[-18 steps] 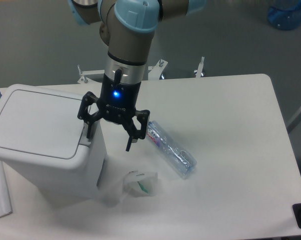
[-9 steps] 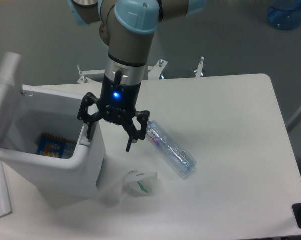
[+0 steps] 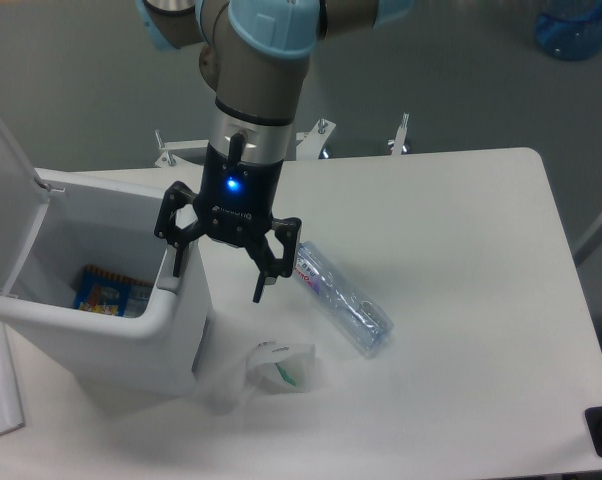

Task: Open the trash can

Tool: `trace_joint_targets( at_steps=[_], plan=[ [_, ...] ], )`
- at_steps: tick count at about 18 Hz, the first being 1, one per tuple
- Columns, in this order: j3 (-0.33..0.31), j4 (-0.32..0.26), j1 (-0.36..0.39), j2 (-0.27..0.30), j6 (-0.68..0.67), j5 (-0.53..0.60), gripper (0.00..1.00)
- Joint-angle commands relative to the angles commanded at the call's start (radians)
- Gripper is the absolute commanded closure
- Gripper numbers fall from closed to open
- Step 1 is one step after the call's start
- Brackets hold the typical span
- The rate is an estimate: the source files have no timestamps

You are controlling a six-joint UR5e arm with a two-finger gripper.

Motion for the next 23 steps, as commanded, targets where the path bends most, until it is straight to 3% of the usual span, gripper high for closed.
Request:
trace_joint_targets(
  at_steps=[2, 5, 10, 17, 23],
  plan=[
    [0.012, 0.006, 0.008, -0.006, 0.002, 0.002, 0.0],
    [0.014, 0.061, 0.028, -0.037, 0.002, 0.011, 0.0],
    [0.018, 0.103, 0.153, -0.172, 0.027, 0.112, 0.0],
    [0.035, 0.098, 0.248, -0.271, 0.411, 0.12, 0.0],
    [0.015, 0.075, 0.238, -0.276, 0.589, 0.285, 0.0]
  ],
)
